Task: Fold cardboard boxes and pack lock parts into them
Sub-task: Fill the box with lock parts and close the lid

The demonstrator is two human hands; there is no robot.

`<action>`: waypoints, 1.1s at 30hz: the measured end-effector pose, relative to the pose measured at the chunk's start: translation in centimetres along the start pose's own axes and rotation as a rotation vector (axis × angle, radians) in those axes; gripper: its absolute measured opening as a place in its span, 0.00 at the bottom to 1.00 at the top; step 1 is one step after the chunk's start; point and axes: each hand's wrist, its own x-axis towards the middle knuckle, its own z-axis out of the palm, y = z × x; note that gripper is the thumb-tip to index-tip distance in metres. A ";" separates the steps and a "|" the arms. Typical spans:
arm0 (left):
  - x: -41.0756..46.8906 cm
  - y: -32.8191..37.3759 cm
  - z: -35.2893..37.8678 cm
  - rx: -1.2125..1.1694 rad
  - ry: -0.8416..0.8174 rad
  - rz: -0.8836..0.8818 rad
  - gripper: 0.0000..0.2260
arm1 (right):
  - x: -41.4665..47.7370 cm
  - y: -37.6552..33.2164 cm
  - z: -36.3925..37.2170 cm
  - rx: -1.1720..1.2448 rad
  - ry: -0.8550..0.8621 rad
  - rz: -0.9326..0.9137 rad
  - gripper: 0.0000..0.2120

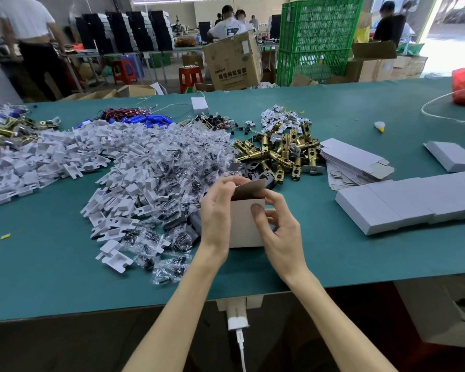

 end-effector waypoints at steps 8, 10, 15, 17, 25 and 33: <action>-0.7 -0.3 -0.9 -0.037 -0.093 -0.041 0.13 | 0.0 0.0 0.1 -0.026 0.015 0.001 0.12; -0.8 -0.3 -0.9 -0.042 -0.089 -0.045 0.13 | 0.0 0.1 0.1 -0.025 0.021 -0.003 0.13; -0.7 -0.2 -0.4 0.018 -0.053 -0.031 0.07 | 0.0 0.2 -0.1 0.025 0.054 0.048 0.20; -0.7 -0.4 -0.4 0.048 -0.052 -0.020 0.06 | 0.0 0.3 -0.1 0.005 0.034 0.023 0.22; -0.4 -1.0 -1.4 0.092 -0.108 0.110 0.06 | 0.1 0.5 0.0 -0.011 -0.016 0.002 0.14; -0.5 -0.8 -1.6 0.164 -0.077 0.099 0.11 | 0.0 0.5 -0.1 -0.014 0.009 0.019 0.16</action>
